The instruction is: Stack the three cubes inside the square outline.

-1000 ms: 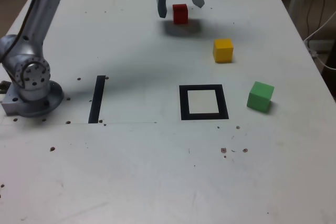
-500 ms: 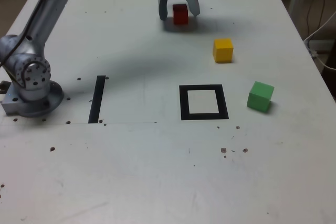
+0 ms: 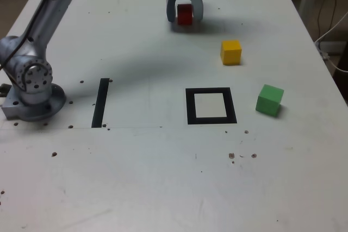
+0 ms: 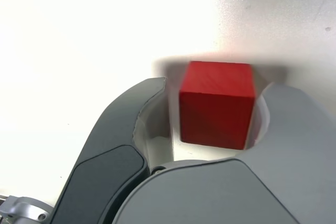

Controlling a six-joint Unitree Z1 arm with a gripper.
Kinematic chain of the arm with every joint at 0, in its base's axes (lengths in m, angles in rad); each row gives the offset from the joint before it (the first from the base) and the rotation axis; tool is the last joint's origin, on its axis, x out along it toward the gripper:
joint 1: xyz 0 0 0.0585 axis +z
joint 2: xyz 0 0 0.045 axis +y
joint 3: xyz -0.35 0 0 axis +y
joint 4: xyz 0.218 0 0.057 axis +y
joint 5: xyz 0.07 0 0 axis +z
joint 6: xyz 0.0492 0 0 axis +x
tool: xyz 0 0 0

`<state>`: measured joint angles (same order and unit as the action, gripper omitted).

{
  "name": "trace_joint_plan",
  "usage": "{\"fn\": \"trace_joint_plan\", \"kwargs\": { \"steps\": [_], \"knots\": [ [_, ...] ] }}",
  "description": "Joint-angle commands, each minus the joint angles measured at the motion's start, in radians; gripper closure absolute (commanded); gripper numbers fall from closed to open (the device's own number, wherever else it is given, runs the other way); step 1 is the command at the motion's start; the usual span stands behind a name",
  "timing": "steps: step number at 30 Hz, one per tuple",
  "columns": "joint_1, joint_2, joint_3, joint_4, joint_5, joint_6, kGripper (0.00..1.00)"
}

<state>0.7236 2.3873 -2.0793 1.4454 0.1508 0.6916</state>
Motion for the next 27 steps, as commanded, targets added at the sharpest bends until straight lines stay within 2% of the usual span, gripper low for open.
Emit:
{"fn": "trace_joint_plan", "kwargs": {
  "steps": [1, 13, 20, 27],
  "knots": [
    [-0.003, 0.004, -0.002, 0.002, 0.000, 0.002, 0.69],
    [-0.026, -0.029, 0.015, 0.017, 0.011, -0.010, 0.69],
    [-0.108, -0.136, 0.088, 0.041, 0.004, -0.069, 0.69],
    [-0.253, -0.263, 0.228, 0.034, -0.036, -0.172, 0.69]
  ]
}}
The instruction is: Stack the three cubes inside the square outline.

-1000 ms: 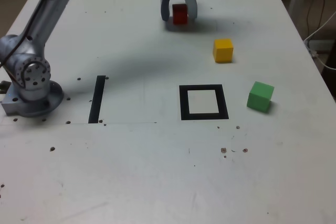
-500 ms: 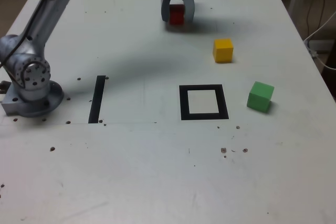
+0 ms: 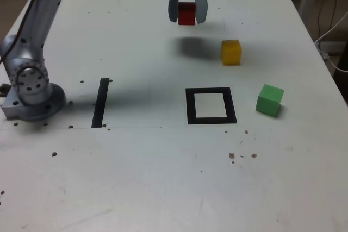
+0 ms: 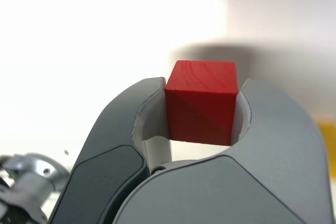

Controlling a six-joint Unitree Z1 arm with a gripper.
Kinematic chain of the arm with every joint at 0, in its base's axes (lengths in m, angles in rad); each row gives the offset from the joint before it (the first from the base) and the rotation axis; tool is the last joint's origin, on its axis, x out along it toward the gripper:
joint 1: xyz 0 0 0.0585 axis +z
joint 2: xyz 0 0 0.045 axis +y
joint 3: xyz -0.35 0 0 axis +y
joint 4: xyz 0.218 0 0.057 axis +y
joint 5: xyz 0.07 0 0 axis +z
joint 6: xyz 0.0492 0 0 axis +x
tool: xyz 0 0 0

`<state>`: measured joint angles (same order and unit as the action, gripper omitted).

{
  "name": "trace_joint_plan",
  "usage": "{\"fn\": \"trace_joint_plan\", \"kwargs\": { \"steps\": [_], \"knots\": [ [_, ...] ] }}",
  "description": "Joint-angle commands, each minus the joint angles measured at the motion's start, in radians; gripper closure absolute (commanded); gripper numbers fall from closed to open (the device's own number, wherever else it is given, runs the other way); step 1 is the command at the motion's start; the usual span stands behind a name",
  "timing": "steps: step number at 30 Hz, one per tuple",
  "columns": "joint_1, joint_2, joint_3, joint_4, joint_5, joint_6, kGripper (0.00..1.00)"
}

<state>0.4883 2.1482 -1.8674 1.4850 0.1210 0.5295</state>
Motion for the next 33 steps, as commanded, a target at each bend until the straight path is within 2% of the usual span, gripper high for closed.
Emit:
{"fn": "trace_joint_plan", "kwargs": {
  "steps": [1, 8, 14, 20, 33],
  "knots": [
    [-0.037, -0.042, 0.041, -0.011, -0.014, -0.024, 0.69],
    [-0.167, -0.161, 0.223, -0.087, -0.070, -0.128, 0.69],
    [-0.270, -0.212, 0.334, -0.166, -0.123, -0.216, 0.69],
    [-0.370, -0.216, 0.372, -0.216, -0.165, -0.302, 0.69],
    [-0.530, -0.157, 0.371, -0.270, -0.196, -0.423, 0.69]
  ]
}}
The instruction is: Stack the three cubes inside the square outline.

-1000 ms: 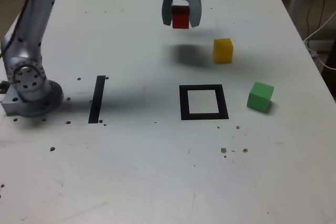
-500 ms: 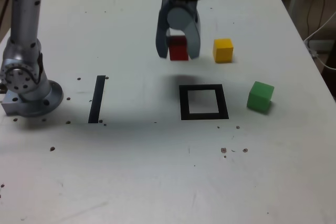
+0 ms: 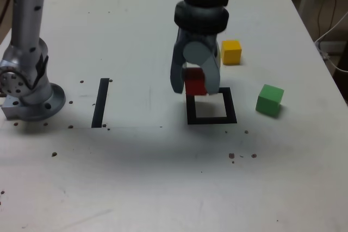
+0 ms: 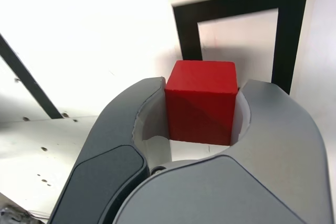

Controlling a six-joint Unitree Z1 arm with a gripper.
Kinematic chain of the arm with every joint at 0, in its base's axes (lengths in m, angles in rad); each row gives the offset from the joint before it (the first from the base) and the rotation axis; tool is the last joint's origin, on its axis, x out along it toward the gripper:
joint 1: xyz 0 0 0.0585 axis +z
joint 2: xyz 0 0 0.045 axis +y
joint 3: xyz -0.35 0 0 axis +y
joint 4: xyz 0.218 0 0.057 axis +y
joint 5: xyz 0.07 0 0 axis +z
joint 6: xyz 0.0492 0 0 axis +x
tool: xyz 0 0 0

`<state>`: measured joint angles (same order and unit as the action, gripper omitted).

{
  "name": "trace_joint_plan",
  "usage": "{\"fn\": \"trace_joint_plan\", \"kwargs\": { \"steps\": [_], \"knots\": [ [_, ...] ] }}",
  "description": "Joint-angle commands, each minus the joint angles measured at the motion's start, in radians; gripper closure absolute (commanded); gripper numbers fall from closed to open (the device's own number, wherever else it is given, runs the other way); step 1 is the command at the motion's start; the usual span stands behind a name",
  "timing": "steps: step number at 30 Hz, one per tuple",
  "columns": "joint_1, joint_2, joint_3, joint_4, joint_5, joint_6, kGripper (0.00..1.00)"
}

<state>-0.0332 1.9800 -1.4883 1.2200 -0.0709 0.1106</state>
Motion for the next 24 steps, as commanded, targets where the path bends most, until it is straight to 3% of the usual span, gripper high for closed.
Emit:
{"fn": "trace_joint_plan", "kwargs": {
  "steps": [1, 8, 24],
  "knots": [
    [-0.017, 0.019, -0.011, -0.010, -0.007, -0.008, 0.69],
    [-0.043, 0.077, -0.026, -0.033, -0.017, -0.017, 0.69],
    [0.002, 0.142, -0.049, -0.047, 0.010, -0.006, 0.68]
  ]
}}
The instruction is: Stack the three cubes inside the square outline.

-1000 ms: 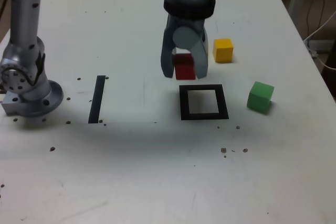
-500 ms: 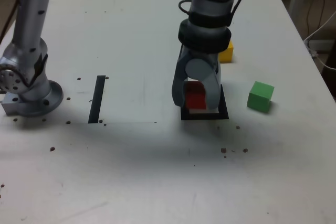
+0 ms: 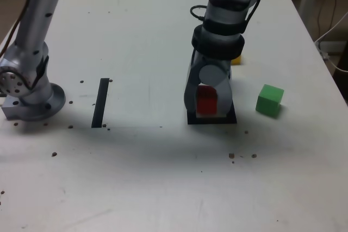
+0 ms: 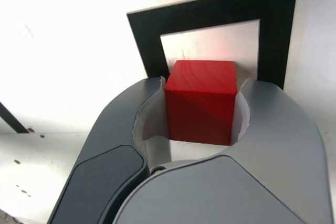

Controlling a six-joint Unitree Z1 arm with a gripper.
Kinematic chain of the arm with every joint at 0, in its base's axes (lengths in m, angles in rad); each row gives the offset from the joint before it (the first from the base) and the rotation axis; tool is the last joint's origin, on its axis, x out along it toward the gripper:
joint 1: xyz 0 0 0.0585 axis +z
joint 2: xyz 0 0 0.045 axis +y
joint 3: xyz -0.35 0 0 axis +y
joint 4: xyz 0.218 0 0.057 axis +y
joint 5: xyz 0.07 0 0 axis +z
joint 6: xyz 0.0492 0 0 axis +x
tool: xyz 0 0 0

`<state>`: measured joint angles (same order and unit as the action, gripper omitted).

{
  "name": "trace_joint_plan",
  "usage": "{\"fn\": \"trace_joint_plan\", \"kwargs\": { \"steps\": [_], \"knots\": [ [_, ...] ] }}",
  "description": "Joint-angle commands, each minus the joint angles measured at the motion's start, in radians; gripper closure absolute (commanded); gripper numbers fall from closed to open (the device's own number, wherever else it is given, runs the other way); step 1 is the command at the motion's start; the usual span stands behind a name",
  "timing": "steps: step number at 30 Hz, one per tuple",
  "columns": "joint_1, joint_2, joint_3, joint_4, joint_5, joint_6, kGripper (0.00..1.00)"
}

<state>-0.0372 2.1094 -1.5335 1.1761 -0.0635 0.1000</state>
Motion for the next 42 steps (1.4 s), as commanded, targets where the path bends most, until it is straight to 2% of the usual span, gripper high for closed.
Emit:
{"fn": "trace_joint_plan", "kwargs": {
  "steps": [1, 3, 7, 9, 14, 18, 25, 31, 36, 42],
  "knots": [
    [0.008, 0.016, -0.005, -0.004, 0.001, 0.009, 0.64],
    [0.011, 0.020, -0.006, -0.008, -0.003, 0.019, 0.50],
    [0.013, 0.024, 0.001, -0.018, -0.017, 0.034, 0.13],
    [0.013, 0.023, 0.005, -0.021, -0.021, 0.036, 0.04],
    [0.015, 0.011, 0.013, -0.024, -0.018, 0.036, 0.01],
    [0.021, -0.015, 0.023, -0.023, 0.002, 0.029, 0.01],
    [0.083, -0.070, 0.023, 0.000, 0.086, 0.030, 0.01],
    [0.182, -0.060, -0.035, 0.034, 0.135, 0.145, 0.01],
    [0.256, -0.014, -0.130, 0.082, 0.147, 0.262, 0.01],
    [0.306, 0.069, -0.261, 0.149, 0.141, 0.293, 0.01]
  ]
}}
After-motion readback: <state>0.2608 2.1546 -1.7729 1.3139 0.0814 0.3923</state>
